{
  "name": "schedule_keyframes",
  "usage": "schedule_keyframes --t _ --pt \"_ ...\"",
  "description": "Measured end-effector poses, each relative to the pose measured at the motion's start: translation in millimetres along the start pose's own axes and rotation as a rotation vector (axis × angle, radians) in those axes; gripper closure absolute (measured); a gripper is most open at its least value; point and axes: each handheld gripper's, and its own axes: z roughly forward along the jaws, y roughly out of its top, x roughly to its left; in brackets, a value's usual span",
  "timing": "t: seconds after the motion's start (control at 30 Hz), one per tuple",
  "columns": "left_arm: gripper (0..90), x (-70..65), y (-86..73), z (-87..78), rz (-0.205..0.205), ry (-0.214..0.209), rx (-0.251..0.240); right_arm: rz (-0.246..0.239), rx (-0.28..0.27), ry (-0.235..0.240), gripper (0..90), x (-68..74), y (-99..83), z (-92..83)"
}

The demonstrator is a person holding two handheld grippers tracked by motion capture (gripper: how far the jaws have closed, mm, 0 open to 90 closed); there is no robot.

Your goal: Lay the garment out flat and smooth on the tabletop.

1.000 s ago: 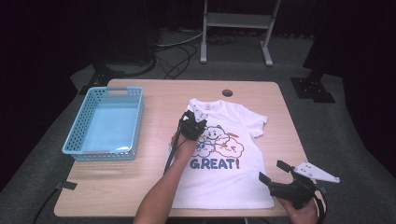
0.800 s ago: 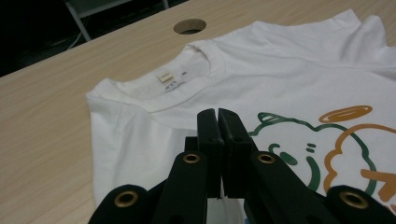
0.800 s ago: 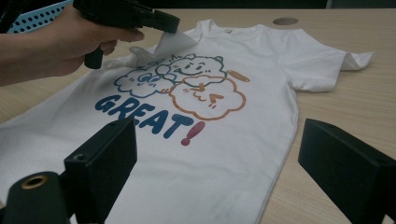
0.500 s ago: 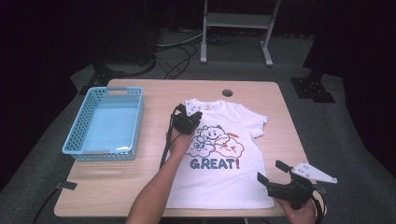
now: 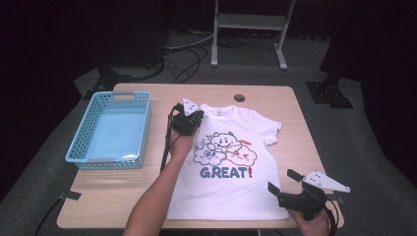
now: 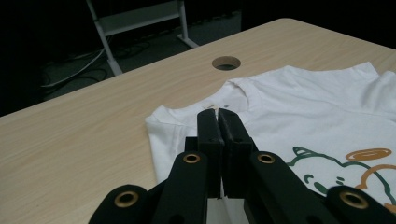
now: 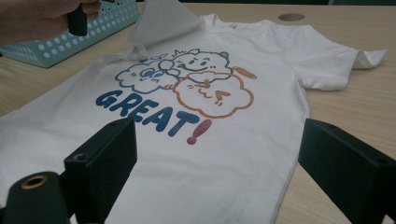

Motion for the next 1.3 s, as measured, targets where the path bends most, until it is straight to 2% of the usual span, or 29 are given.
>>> schedule_keyframes --t 0.13,0.37,0.63,1.0,1.3 --pt "88.3 6.2 0.9 -2.7 -0.011 0.01 -0.015 -0.002 0.002 -0.001 11.0 0.2 -0.4 1.2" --pt "88.2 18.9 -2.2 -5.2 -0.037 0.031 -0.011 -0.003 0.008 -0.003 11.0 0.0 -1.0 2.7" --pt "88.2 33.7 3.9 -11.4 -0.032 0.065 -0.015 -0.004 0.011 -0.002 11.0 0.6 -1.3 4.2" --pt "88.2 51.2 -1.1 -17.3 -0.083 0.113 -0.017 -0.004 0.012 -0.005 11.0 0.3 -1.3 4.4" --pt "88.2 60.4 -3.4 -21.5 -0.101 0.144 -0.018 -0.005 0.015 -0.006 11.0 0.2 -1.8 5.3"
